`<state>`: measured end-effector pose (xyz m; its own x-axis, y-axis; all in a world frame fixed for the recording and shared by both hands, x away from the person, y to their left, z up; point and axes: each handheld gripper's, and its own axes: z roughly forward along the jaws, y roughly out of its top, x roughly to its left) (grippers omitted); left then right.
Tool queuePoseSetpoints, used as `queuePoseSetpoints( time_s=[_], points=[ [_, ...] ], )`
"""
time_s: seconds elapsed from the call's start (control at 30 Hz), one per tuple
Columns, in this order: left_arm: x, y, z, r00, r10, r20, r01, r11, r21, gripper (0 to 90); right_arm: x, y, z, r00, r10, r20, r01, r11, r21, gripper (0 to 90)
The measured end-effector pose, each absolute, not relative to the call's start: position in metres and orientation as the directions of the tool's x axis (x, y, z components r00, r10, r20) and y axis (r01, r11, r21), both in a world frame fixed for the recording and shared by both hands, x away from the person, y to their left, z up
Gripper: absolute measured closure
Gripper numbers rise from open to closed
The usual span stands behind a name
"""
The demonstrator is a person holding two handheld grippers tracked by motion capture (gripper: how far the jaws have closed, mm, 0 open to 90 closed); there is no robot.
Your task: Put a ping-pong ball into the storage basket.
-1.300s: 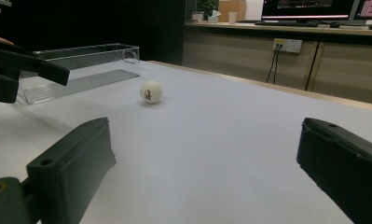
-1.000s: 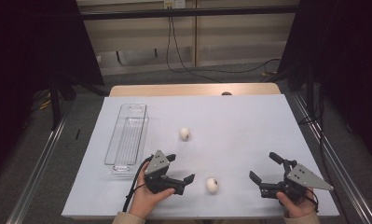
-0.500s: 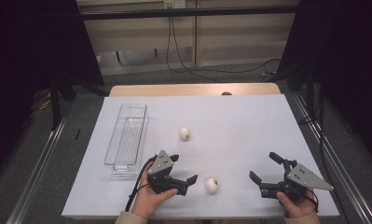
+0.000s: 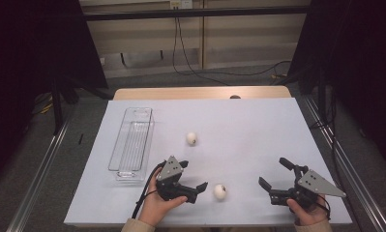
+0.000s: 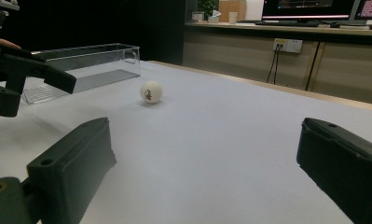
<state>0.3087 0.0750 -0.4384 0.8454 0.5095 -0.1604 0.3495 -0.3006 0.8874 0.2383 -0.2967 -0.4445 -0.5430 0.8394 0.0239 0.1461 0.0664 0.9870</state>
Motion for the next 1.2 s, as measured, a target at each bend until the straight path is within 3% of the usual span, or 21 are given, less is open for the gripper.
queuePoseSetpoints(
  time_s=[1.2],
  points=[
    [0.306, 0.057, -0.44, 0.873, 0.457, -0.17, 0.359, -0.367, 0.858, 3.7, 0.24, -0.294, -0.445, -0.548, 0.836, 0.027, 0.148, 0.065, 0.987, 2.7]
  ],
)
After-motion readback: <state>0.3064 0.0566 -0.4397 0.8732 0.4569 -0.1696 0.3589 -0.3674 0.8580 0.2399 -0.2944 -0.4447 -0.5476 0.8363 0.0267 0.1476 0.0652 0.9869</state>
